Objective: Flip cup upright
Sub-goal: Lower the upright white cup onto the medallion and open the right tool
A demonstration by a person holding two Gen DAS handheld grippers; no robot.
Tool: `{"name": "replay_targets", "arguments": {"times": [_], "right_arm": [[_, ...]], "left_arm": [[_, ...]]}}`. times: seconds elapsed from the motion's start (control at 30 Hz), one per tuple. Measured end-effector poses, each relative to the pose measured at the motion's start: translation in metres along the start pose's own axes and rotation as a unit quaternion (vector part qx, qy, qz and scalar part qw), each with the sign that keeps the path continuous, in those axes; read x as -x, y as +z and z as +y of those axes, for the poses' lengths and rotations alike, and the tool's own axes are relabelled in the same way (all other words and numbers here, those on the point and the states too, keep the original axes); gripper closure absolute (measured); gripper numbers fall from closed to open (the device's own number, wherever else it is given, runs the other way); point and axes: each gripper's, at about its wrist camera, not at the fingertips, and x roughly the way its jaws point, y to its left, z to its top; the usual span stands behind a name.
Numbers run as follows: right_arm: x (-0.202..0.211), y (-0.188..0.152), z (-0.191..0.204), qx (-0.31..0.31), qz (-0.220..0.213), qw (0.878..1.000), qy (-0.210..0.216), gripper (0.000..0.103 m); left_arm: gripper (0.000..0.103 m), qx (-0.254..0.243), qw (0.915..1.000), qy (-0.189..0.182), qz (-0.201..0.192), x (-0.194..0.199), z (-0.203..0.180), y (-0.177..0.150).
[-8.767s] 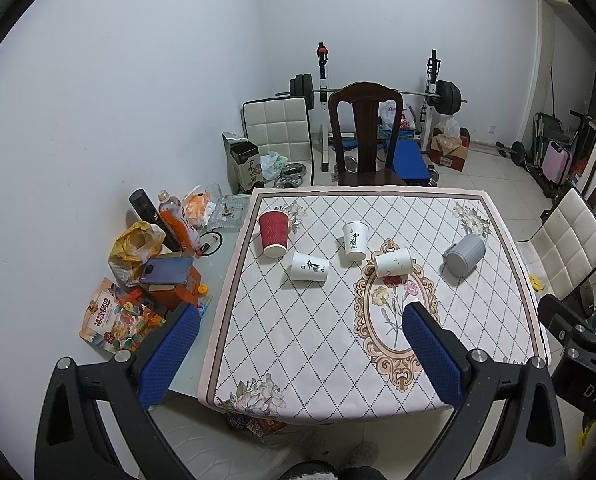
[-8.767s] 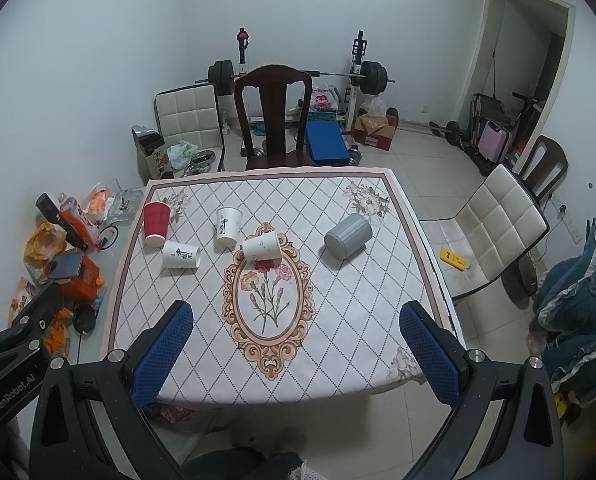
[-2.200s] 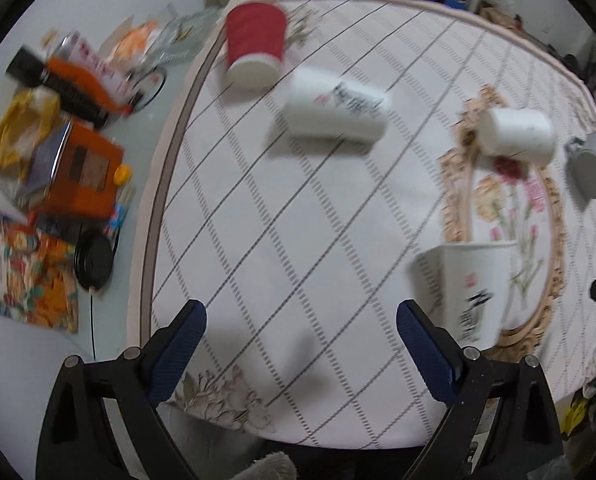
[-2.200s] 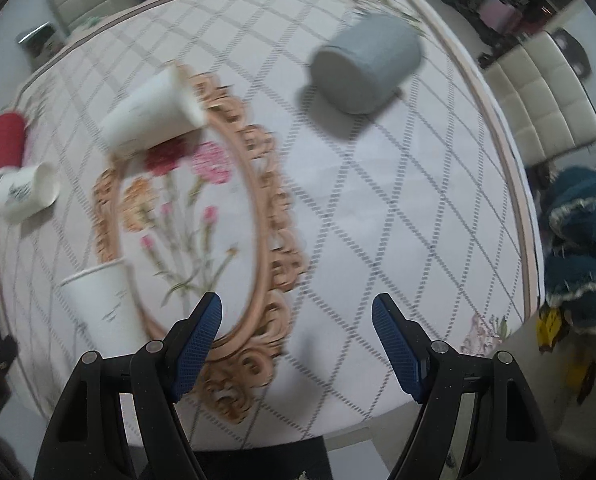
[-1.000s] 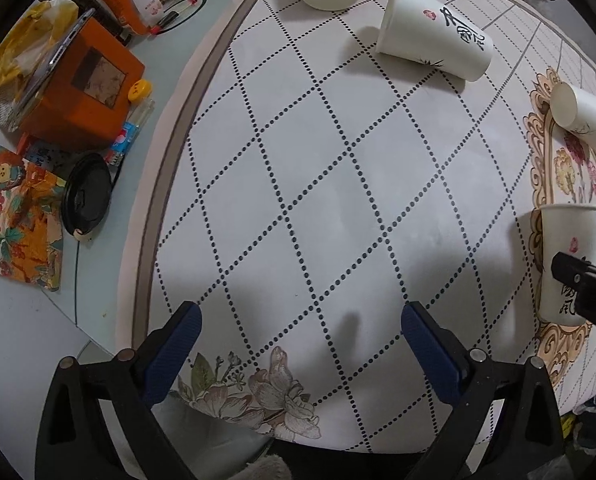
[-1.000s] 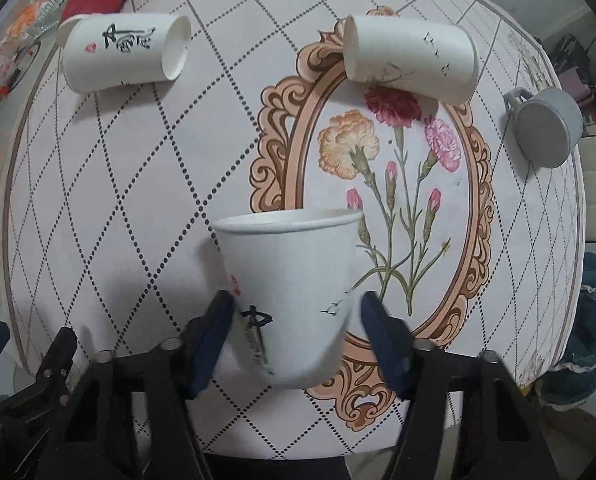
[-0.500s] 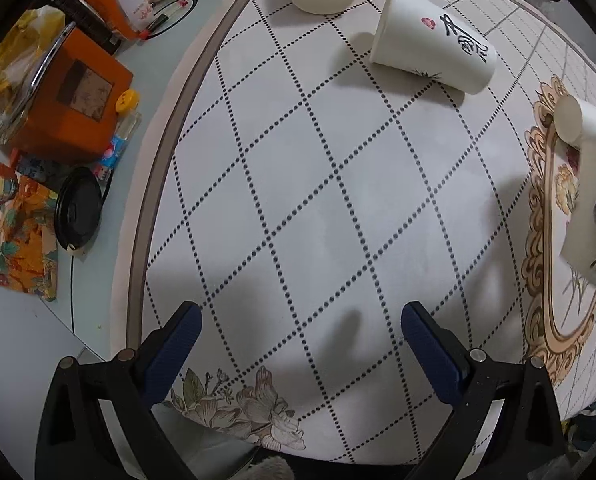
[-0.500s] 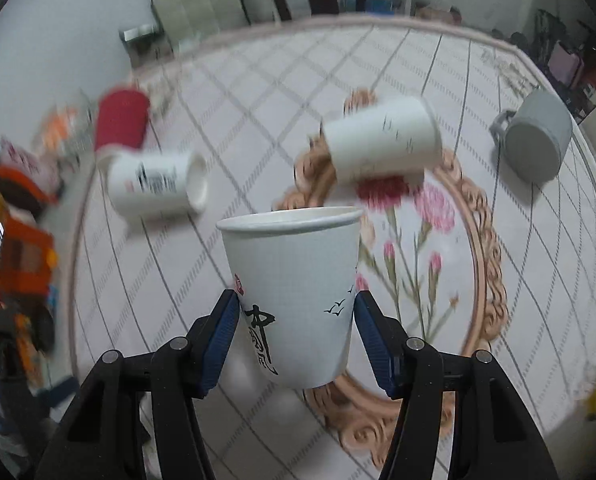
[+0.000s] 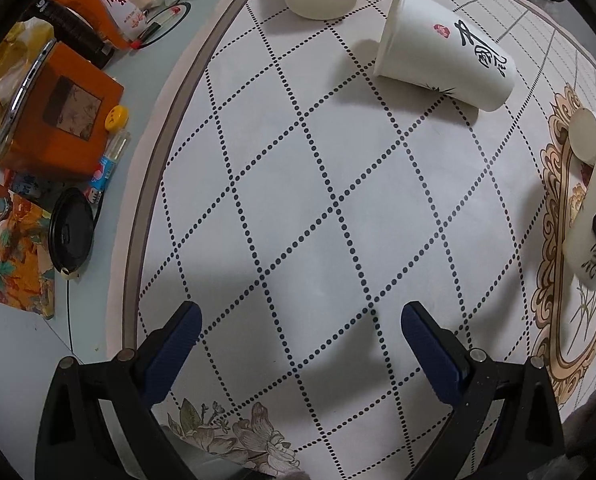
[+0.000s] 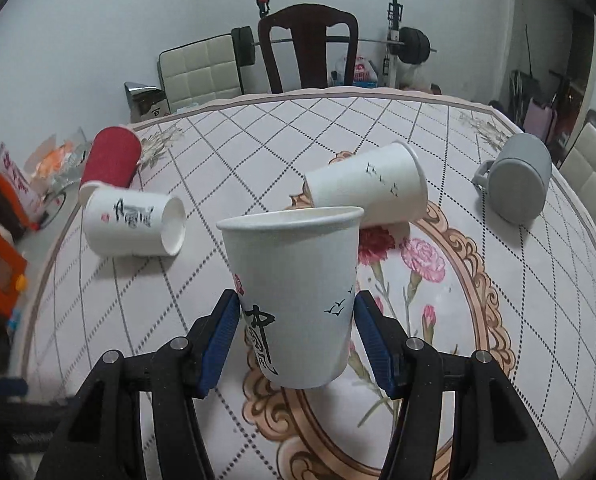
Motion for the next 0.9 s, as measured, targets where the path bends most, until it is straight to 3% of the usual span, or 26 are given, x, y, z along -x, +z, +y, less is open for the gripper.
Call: {"name": "replay_targets", "arguments": {"times": [0.2,0.4,0.53,0.7,0.77,0.9], "right_arm": [[0.012,-0.021,0.004,0.019,-0.02,1.0,-0.009,0.042],[0.017,-0.035,0.002,0.021,0.001,1.0,-0.018,0.04],[0.024,-0.043,-0.006,0.021,0.026,0.999,-0.027,0.024],[0.049,-0.046,-0.023,0.017,0.036,0.998,-0.051,0.018],[0.06,-0.043,-0.03,0.012,0.04,0.997,-0.06,0.009],[0.091,-0.032,-0.04,0.013,0.044,0.996,-0.079,0.002]], "left_arm": [[0.001,-0.007,1.0,-0.006,-0.003,0.0,0.003,-0.018],[0.001,-0.015,0.9998,-0.01,-0.012,0.007,0.0,-0.034],[0.001,-0.026,0.9993,-0.006,-0.027,0.021,-0.007,-0.046],[0.001,-0.035,0.998,-0.005,-0.052,0.048,-0.016,-0.065],[0.001,-0.041,0.9971,-0.007,-0.064,0.062,-0.021,-0.074],[0.001,-0.047,0.9943,-0.012,-0.095,0.09,-0.026,-0.084]]}}
